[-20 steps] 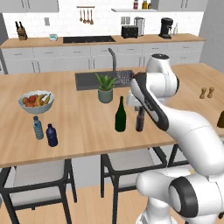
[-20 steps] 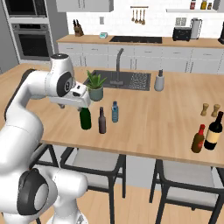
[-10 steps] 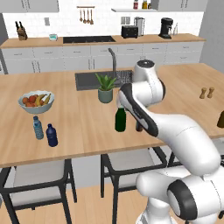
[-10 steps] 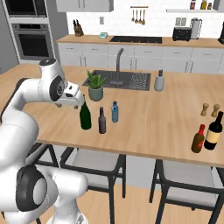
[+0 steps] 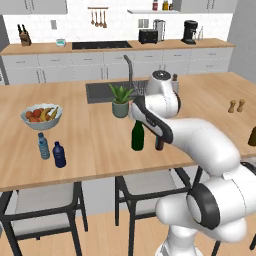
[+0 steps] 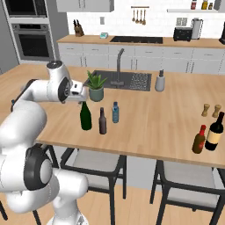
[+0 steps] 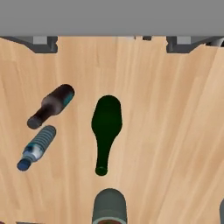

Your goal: Move the plastic bottles in the middle to the plastics group, and the glass bottles in the middle to the glass group.

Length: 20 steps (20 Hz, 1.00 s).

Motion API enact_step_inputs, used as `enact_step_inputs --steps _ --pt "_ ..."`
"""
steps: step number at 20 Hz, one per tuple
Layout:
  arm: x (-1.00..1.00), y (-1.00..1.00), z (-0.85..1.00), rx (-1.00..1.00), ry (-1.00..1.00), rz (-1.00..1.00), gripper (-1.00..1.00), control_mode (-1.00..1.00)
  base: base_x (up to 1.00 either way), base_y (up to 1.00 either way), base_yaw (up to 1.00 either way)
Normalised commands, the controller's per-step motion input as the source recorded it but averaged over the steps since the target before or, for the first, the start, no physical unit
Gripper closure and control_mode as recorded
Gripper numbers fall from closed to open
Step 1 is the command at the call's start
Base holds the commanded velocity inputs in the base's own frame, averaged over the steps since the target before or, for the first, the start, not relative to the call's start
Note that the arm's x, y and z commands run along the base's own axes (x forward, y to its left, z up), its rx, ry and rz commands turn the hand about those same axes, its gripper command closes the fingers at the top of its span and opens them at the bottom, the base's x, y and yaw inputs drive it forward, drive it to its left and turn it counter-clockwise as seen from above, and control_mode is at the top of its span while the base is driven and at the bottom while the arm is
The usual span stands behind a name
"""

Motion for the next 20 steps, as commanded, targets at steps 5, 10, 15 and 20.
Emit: enact_step_inputs --steps 5,10,15,20 --pt "0.13 -0.13 -0.35 0.02 0.01 0.07 -1.0 -1.0 0.0 0.0 0.0" --pt "0.2 0.01 -0.29 0.0 0.0 0.02 -1.0 -1.0 0.0 0.0 0.0" --pt "0.4 0.0 -0.08 0.0 0.01 0.01 -1.0 -1.0 0.0 0.0 0.0" --pt "0.42 0.0 -0.02 0.0 0.0 0.0 -1.0 -1.0 0.0 0.0 0.0"
